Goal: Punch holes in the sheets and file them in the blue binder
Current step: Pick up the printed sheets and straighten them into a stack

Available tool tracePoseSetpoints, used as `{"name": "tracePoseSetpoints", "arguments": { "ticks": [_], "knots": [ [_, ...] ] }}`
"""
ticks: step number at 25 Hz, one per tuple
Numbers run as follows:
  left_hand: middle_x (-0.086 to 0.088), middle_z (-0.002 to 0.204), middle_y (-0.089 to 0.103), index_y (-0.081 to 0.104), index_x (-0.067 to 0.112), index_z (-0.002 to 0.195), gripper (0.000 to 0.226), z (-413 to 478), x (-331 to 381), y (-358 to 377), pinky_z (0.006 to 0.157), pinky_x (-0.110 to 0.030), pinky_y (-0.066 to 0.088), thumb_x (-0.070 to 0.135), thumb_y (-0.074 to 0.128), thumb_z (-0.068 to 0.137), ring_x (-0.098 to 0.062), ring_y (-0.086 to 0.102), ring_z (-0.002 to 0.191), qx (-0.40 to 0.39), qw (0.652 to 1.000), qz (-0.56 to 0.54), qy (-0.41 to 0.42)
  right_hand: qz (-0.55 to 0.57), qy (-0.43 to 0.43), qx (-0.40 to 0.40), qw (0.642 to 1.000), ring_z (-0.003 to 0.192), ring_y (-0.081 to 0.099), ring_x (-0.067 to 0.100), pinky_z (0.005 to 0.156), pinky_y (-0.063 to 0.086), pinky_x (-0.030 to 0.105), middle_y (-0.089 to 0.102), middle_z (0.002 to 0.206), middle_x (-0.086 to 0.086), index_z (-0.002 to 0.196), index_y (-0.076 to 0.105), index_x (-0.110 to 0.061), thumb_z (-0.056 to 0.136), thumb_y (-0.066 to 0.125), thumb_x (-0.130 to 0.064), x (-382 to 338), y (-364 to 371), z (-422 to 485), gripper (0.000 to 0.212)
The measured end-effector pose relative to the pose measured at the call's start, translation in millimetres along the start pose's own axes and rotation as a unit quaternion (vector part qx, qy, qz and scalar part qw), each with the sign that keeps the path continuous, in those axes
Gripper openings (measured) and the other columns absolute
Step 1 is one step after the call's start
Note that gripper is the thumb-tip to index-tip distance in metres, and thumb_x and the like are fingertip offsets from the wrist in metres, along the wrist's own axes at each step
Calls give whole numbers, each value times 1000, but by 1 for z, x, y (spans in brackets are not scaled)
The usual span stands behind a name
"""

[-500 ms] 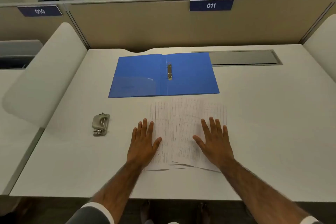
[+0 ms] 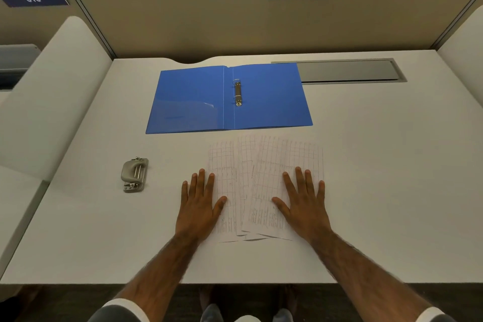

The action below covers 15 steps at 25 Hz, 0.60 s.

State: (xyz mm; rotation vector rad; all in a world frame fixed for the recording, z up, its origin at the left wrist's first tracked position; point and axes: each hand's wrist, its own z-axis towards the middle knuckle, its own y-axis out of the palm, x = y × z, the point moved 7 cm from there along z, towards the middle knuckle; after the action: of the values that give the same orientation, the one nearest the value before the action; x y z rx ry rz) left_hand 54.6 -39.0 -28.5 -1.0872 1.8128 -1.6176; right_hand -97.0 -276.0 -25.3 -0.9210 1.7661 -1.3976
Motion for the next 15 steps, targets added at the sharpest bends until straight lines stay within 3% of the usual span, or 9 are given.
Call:
{"name": "tracePoseSetpoints", "arguments": {
  "ticks": [3,5,9,15],
  "knots": [
    [0,162,-23,-9,24,156,79,-1,15,-13,121,-50,-7,69,10,94,-22,-20,149,38,999,1,-3,-3,-2,5,1000,149,-12,30,117,0,61,-15,162,5,154,-4,-27,85,4,-78,1,1,-1,86],
    [-1,162,-21,-6,26,156,76,4,47,-26,121,-49,-7,68,13,95,-22,-20,149,56,998,-7,37,1,-3,19,1000,149,-9,31,117,3,61,-10,163,6,155,0,-26,86,7,-78,1,-1,-1,86],
    [4,162,-23,-6,33,155,72,22,117,-26,121,-50,-6,68,15,96,-19,-24,148,24,986,4,165,9,-6,22,1000,149,-9,31,117,2,61,-11,163,6,155,0,-26,87,12,-77,0,-1,-2,85],
    [6,160,-27,-12,33,154,76,36,133,-1,121,-51,-3,73,10,93,-19,-26,147,-35,980,29,193,8,8,20,1000,149,-10,28,116,3,62,-11,163,4,154,-3,-26,88,7,-75,19,-9,12,82]
  ]
}}
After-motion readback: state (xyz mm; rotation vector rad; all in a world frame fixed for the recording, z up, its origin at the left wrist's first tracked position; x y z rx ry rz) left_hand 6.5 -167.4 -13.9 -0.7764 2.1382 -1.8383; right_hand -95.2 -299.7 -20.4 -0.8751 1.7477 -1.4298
